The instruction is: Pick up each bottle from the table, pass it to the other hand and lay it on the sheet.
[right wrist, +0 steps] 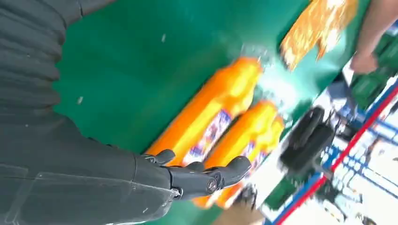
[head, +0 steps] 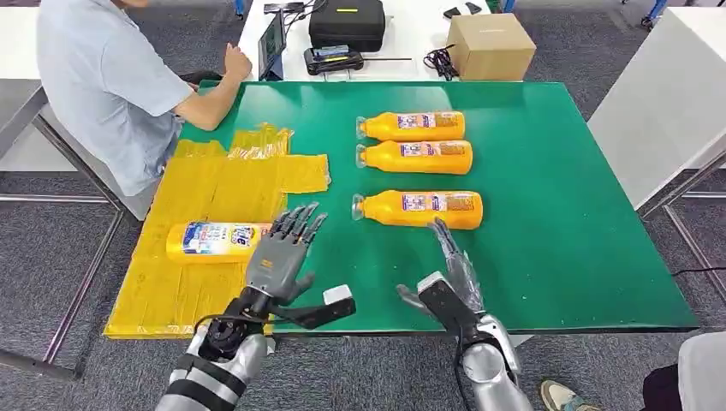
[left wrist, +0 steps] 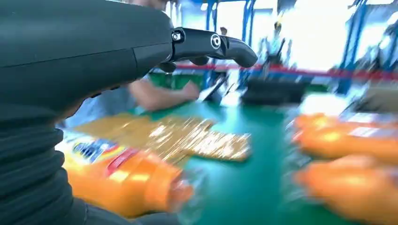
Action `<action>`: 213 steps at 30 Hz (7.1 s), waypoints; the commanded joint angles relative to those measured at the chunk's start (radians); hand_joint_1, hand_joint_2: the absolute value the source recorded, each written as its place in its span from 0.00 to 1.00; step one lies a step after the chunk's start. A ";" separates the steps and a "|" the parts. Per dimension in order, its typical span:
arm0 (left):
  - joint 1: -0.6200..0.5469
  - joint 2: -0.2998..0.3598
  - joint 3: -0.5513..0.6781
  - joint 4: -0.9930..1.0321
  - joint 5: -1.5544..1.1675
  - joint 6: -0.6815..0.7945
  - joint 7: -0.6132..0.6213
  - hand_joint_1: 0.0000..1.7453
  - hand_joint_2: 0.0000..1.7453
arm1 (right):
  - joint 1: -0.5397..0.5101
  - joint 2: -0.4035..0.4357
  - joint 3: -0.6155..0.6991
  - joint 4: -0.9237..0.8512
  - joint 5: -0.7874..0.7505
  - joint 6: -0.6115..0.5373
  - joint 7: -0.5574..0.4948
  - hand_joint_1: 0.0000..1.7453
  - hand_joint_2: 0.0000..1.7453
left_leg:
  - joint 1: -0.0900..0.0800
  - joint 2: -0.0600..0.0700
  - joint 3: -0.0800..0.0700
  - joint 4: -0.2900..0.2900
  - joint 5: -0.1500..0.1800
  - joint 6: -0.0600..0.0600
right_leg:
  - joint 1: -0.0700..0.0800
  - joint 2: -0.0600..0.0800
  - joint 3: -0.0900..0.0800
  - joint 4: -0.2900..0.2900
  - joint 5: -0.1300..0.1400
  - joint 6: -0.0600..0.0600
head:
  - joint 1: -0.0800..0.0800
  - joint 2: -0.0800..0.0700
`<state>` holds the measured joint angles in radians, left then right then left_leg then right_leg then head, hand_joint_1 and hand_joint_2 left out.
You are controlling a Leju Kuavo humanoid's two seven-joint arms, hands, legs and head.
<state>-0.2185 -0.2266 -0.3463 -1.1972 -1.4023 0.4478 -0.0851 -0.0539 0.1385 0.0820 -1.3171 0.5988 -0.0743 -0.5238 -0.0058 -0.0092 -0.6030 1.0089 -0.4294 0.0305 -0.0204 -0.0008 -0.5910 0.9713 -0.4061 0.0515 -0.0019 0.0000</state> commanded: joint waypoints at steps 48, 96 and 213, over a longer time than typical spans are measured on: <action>0.151 -0.081 -0.053 -0.138 0.856 -0.250 -0.286 0.00 1.00 | -0.136 -0.376 0.273 0.087 0.395 0.095 0.304 0.00 1.00 | 0.001 -0.001 0.004 -0.001 -0.001 -0.001 | 0.001 -0.001 0.006 -0.002 -0.001 -0.002 | 0.000 0.000; 0.136 -0.077 -0.095 -0.128 0.843 -0.248 -0.308 0.00 1.00 | -0.226 -0.266 0.257 0.287 0.437 0.023 0.310 0.00 1.00 | 0.001 0.002 0.004 0.000 -0.001 -0.002 | 0.001 0.001 0.004 -0.001 0.000 -0.002 | 0.000 0.000; -0.066 -0.122 -0.006 0.223 1.828 -0.467 -0.428 0.89 1.00 | -0.408 -0.087 0.549 0.466 -0.184 0.273 -0.018 1.00 1.00 | 0.000 0.001 0.001 0.000 0.001 0.000 | 0.000 0.000 0.002 0.000 0.001 0.000 | 0.000 0.000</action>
<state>-0.2334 -0.3380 -0.3483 -1.0040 0.4189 0.0233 -0.4909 -0.4159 0.0473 0.5703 -0.9380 0.4586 0.1495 -0.5238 -0.0066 -0.0087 -0.6032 1.0091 -0.4280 0.0322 -0.0210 -0.0006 -0.5907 0.9708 -0.4044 0.0535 -0.0023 0.0000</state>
